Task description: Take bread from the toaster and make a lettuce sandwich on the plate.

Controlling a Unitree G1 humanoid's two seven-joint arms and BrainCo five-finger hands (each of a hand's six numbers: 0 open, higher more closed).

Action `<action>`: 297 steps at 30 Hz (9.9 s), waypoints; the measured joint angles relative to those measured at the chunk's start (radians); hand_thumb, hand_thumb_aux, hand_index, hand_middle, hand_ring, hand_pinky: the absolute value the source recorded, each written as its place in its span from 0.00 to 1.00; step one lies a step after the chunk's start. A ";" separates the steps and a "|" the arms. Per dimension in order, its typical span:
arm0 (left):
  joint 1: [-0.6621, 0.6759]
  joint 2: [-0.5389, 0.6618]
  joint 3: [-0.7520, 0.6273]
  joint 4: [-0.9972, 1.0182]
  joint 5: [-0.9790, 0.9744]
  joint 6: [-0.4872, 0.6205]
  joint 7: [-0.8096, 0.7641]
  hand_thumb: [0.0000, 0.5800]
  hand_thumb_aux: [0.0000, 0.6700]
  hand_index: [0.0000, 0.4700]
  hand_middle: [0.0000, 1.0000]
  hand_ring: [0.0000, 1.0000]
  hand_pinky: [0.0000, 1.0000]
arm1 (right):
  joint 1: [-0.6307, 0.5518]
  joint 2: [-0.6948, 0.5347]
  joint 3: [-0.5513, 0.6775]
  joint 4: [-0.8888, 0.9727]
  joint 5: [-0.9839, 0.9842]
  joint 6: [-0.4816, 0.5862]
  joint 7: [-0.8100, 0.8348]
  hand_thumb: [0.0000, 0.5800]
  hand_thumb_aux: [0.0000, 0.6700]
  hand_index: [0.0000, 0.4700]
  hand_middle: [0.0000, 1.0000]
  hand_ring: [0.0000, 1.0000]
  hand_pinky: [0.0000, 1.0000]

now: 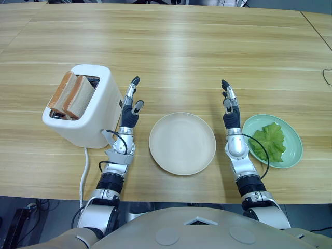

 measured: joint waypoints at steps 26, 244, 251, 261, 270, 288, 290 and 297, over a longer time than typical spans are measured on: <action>0.372 0.198 0.427 -0.801 0.400 0.119 0.146 0.00 0.00 0.00 0.00 0.00 0.00 | 0.016 0.001 0.036 -0.022 -0.089 -0.030 -0.028 0.00 0.00 0.00 0.00 0.00 0.00; 0.247 0.360 0.388 -0.774 0.243 0.412 0.104 1.00 1.00 0.98 1.00 1.00 1.00 | 0.176 -0.356 0.212 -0.390 -0.619 0.241 -0.299 0.00 0.00 0.00 0.00 0.00 0.00; 0.230 0.293 0.220 -0.867 -0.048 0.283 -0.108 1.00 1.00 0.98 1.00 1.00 1.00 | 0.187 -0.349 0.196 -0.407 -0.613 0.225 -0.318 0.00 0.00 0.00 0.00 0.00 0.00; 0.223 0.207 -0.114 -0.640 -0.159 0.335 -0.444 1.00 1.00 0.98 1.00 1.00 1.00 | 0.266 -0.363 0.186 -0.575 -0.647 0.100 -0.396 0.00 0.00 0.00 0.00 0.00 0.00; 0.146 0.154 -0.242 -0.375 -0.159 0.309 -0.610 1.00 1.00 0.98 1.00 1.00 1.00 | 0.290 -0.379 0.227 -0.608 -0.746 0.058 -0.393 0.00 0.00 0.00 0.00 0.00 0.00; -0.046 0.163 -0.287 0.065 0.090 0.146 -0.424 1.00 1.00 0.98 1.00 1.00 1.00 | 0.327 -0.409 0.427 -0.493 -0.775 0.014 -0.151 0.00 0.00 0.00 0.00 0.00 0.00; -0.051 0.158 -0.286 0.081 0.092 0.141 -0.411 1.00 1.00 0.98 1.00 1.00 1.00 | 0.320 -0.400 0.454 -0.433 -0.754 0.026 -0.075 0.00 0.00 0.00 0.00 0.00 0.00; -0.081 0.150 -0.282 0.147 0.118 0.144 -0.366 1.00 1.00 0.98 1.00 1.00 1.00 | 0.271 -0.351 0.472 -0.397 -0.603 0.081 0.138 0.00 0.00 0.00 0.00 0.00 0.00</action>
